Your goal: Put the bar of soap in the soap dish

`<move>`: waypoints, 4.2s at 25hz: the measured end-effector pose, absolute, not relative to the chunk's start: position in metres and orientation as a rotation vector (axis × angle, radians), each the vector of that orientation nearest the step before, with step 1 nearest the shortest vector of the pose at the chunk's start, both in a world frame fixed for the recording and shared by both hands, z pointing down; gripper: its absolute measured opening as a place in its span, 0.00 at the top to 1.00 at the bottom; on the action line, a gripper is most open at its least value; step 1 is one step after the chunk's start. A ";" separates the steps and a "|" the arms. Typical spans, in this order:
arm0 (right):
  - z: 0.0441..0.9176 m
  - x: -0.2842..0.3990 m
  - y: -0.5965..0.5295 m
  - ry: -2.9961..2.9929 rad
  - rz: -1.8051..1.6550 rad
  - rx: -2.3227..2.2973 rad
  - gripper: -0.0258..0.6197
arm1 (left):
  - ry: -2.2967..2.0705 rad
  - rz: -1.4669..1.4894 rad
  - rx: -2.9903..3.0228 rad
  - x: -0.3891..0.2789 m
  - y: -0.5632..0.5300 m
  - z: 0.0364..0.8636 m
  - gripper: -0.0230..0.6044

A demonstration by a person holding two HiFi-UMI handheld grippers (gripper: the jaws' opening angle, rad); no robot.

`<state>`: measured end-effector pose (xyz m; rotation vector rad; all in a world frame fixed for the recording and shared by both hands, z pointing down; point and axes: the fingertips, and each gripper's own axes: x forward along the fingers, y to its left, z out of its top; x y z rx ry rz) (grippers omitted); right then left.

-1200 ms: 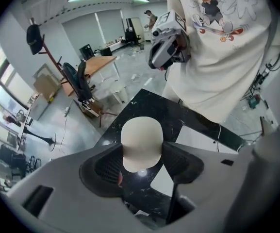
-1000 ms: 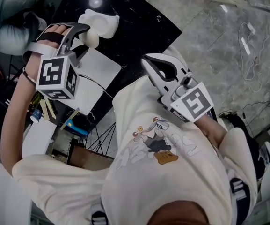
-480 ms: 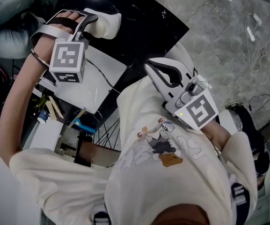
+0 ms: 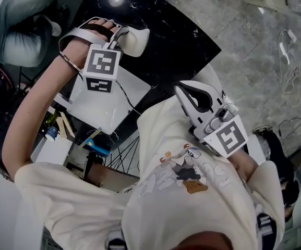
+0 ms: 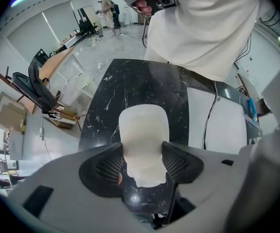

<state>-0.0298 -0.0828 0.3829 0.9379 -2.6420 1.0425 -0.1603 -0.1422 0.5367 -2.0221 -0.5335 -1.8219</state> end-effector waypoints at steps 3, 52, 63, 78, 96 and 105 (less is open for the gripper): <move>0.384 -0.030 -0.085 -2.640 1.045 0.945 0.95 | -0.539 -1.850 -1.995 -0.162 -0.141 0.545 0.55; 0.299 -0.032 -0.106 -2.858 0.707 0.425 0.95 | 2.297 -0.826 -2.438 -0.147 -0.005 0.267 0.95; 0.268 -0.079 -0.126 -2.974 0.426 0.254 0.95 | 2.981 -0.093 -1.916 -0.136 0.056 0.283 0.95; 0.274 -0.060 -0.096 -2.932 0.391 0.246 0.95 | 2.826 -0.076 -2.053 -0.104 0.061 0.272 0.95; 0.310 0.020 0.030 -2.805 0.573 0.314 0.95 | 2.779 0.072 -2.265 -0.023 0.189 0.291 0.95; 0.284 0.002 0.089 -2.848 0.627 0.116 0.95 | 2.830 0.085 -2.139 -0.033 0.211 0.266 0.95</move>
